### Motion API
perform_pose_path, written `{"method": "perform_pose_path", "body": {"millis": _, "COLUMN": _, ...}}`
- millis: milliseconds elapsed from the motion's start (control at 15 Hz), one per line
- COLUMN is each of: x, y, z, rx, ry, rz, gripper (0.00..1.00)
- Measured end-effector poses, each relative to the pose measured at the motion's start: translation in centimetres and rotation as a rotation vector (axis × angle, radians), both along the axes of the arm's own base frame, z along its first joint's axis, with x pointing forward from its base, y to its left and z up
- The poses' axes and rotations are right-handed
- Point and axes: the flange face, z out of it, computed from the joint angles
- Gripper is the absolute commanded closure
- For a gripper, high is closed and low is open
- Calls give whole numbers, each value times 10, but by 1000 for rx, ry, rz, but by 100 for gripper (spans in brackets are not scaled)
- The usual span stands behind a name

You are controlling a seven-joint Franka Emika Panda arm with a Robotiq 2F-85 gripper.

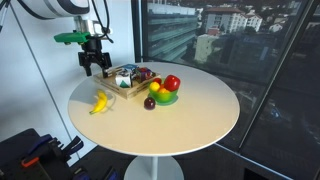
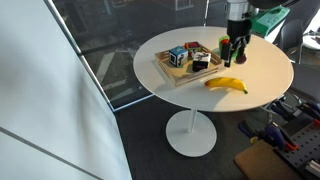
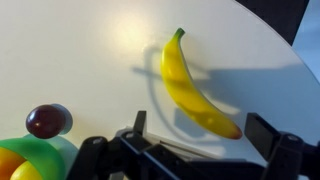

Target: Move the banana from the tray to the table

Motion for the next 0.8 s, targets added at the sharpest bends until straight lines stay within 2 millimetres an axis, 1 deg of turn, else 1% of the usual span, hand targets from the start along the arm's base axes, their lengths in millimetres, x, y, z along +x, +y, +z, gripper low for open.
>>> {"method": "perform_pose_path", "body": {"millis": 600, "x": -14, "y": -13, "z": 42, "rx": -26, "ry": 33, "rz": -35, "gripper": 0}}
{"method": "perform_pose_path", "body": {"millis": 800, "x": -20, "y": -15, "z": 55, "rx": -19, "ry": 40, "rz": -37, "gripper": 0}}
